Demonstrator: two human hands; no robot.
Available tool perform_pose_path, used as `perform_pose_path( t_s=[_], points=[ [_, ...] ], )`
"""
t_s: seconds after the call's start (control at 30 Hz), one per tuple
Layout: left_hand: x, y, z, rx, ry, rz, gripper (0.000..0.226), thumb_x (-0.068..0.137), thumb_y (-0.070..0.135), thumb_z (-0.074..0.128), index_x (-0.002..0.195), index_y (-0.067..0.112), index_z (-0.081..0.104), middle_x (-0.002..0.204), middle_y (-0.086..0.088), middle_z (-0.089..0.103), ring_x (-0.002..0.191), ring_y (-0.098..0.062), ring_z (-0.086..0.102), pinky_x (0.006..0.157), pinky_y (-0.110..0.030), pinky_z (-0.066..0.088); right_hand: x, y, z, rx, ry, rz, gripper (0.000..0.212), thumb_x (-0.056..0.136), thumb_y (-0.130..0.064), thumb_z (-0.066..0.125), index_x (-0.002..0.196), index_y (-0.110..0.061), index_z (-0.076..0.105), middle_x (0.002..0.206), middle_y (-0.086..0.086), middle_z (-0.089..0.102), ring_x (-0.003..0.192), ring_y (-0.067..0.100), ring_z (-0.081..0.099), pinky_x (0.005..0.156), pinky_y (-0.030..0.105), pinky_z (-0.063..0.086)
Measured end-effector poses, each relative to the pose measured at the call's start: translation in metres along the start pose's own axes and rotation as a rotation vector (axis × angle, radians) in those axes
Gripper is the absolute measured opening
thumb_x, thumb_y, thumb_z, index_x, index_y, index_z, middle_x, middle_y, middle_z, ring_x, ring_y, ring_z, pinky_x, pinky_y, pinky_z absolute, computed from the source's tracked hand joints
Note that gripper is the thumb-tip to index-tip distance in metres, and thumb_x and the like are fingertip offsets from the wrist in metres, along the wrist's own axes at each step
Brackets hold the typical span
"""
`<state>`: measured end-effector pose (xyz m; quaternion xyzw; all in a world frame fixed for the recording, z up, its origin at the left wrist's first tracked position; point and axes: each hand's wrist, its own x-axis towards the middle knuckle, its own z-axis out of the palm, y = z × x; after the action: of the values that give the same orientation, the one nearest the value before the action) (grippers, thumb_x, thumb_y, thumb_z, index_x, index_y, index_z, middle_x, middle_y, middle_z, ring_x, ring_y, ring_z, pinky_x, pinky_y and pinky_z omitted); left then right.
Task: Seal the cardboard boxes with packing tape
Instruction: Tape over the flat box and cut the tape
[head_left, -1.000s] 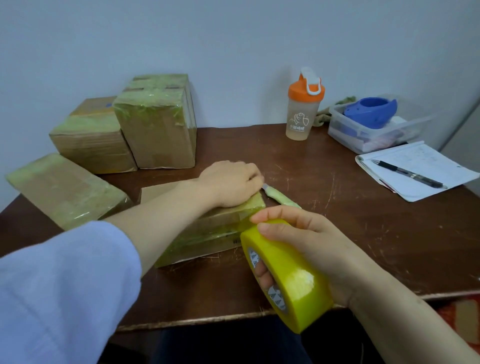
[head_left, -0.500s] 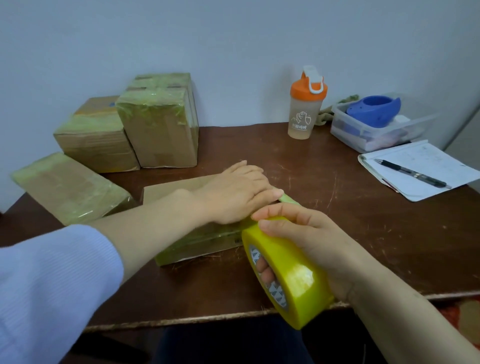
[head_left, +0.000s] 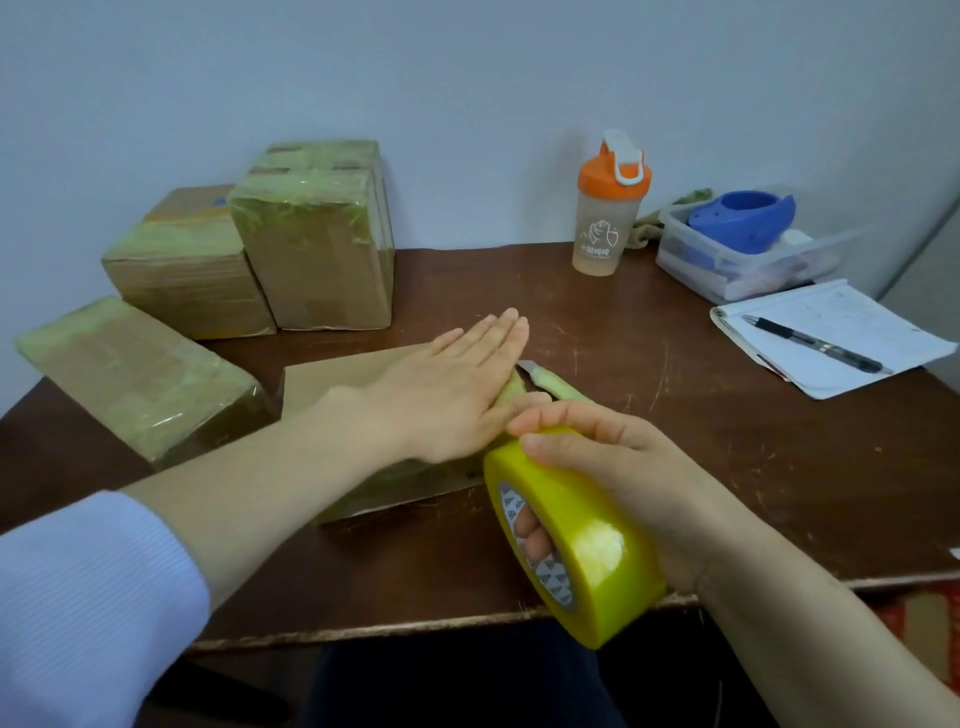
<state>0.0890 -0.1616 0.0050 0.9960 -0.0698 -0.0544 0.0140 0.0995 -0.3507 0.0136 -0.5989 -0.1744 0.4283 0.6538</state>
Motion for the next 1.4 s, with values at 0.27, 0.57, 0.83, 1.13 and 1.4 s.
perform_pose_path(
  t_s=[0.27,0.57,0.83,1.13,1.4],
  points=[
    [0.001,-0.002,-0.004,-0.009,-0.041,0.048,0.083,0.081,0.058,0.001,0.148,0.014,-0.014,0.156,-0.003,-0.020,0.143,-0.011,-0.017,0.112,-0.021,-0.012,0.002,-0.002,0.003,-0.019,0.018,-0.004,0.016,0.089,-0.014,0.060,0.104,-0.009,0.062,0.067,0.027,0.064,0.051,0.032,0.063,0.051,0.032,0.054],
    [-0.026,-0.035,-0.035,-0.563,-0.009,-0.155,0.113,0.070,0.062,0.069,0.151,0.028,-0.003,0.157,0.015,-0.010,0.136,0.008,-0.014,0.114,-0.025,-0.011,-0.002,0.001,0.001,0.007,0.015,-0.017,0.012,0.087,-0.014,0.062,0.099,-0.012,0.064,0.067,0.028,0.063,0.051,0.033,0.062,0.052,0.034,0.054],
    [-0.022,-0.024,-0.006,-0.030,-0.037,0.080,0.092,0.087,0.061,0.043,0.147,0.023,-0.015,0.149,0.009,-0.026,0.141,-0.005,-0.020,0.109,-0.020,-0.019,-0.001,0.001,0.000,0.006,0.005,-0.013,0.012,0.087,-0.016,0.062,0.098,-0.013,0.065,0.067,0.028,0.064,0.052,0.033,0.063,0.052,0.034,0.054],
    [-0.032,-0.023,0.005,-0.122,0.194,0.191,0.076,0.089,0.037,0.060,0.147,0.022,0.014,0.151,0.014,0.004,0.142,-0.003,-0.001,0.111,-0.011,-0.008,0.002,0.000,-0.001,0.011,-0.013,-0.010,0.012,0.082,-0.019,0.066,0.093,-0.016,0.068,0.068,0.028,0.065,0.052,0.033,0.063,0.052,0.034,0.054],
    [-0.029,-0.022,0.002,-0.184,0.199,0.165,0.086,0.082,0.037,0.069,0.147,0.023,0.015,0.156,0.007,0.010,0.145,-0.006,0.008,0.116,-0.017,0.006,0.002,-0.001,-0.001,0.026,-0.009,-0.013,0.020,0.076,-0.021,0.068,0.095,-0.014,0.067,0.067,0.028,0.064,0.051,0.033,0.063,0.051,0.034,0.054]
  ],
)
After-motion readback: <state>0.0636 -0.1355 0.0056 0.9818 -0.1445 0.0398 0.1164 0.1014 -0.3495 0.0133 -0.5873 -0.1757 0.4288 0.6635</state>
